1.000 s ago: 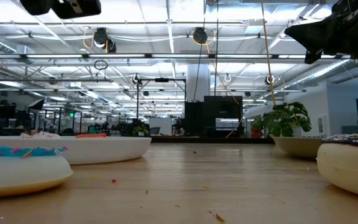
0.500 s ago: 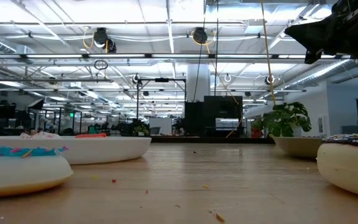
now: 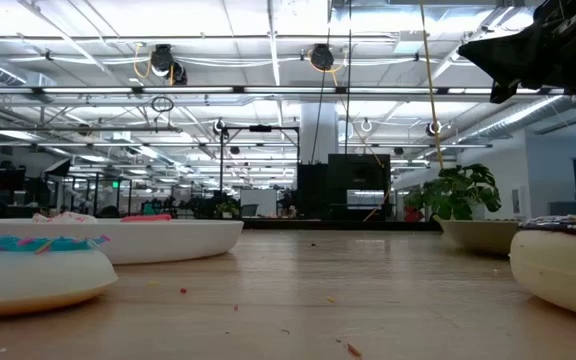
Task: Pick & Place donuts
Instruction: Put the small brown donut on the white plate
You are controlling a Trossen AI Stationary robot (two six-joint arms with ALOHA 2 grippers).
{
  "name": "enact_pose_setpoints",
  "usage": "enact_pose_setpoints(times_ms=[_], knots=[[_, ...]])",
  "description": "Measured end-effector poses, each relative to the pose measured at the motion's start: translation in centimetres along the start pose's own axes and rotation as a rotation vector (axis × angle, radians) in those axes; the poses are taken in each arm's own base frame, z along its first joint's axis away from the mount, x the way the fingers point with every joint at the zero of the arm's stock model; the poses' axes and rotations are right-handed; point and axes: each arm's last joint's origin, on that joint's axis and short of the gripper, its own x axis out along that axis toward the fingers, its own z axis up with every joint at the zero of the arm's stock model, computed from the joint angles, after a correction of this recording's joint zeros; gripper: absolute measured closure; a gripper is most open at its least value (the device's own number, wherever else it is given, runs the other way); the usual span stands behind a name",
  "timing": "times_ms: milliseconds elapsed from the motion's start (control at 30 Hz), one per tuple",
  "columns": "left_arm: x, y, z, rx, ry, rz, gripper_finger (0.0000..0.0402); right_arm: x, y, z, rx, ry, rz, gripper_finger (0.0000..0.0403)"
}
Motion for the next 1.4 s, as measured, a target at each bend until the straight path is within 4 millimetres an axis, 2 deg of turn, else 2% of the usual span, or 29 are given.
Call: enact_pose_setpoints(times_ms=[200, 433, 700, 1100, 1233, 1400], knots=[[0.0, 0.0, 0.0, 0.002, -0.006, 0.007, 0.038, 0.0, 0.0, 0.0, 0.0, 0.0, 0.0, 0.0403], [0.0, 0.2, 0.1, 0.0, -0.007, 0.007, 0.0398, 0.0, 0.0, 0.0, 0.0, 0.0, 0.0, 0.0403], [-0.1, 0.3, 0.3, -0.007, -0.019, 0.01, 0.0369, 0.0, 0.0, 0.0, -0.005, 0.0, 0.0, 0.0403], [0.0, -0.2, -0.1, -0.092, -0.03, 0.022, 0.0364, 0.0, 0.0, 0.1, -0.037, -0.007, -0.002, 0.0403], [0.0, -1.0, -0.5, -0.15, -0.053, 0.032, 0.0327, 0.0, 0.0, 0.1, -0.028, -0.005, -0.002, 0.0403], [0.0, -1.8, -0.7, -0.248, -0.083, 0.001, 0.0238, 0.0, 0.1, -0.3, 0.022, 0.031, 0.018, 0.0403]])
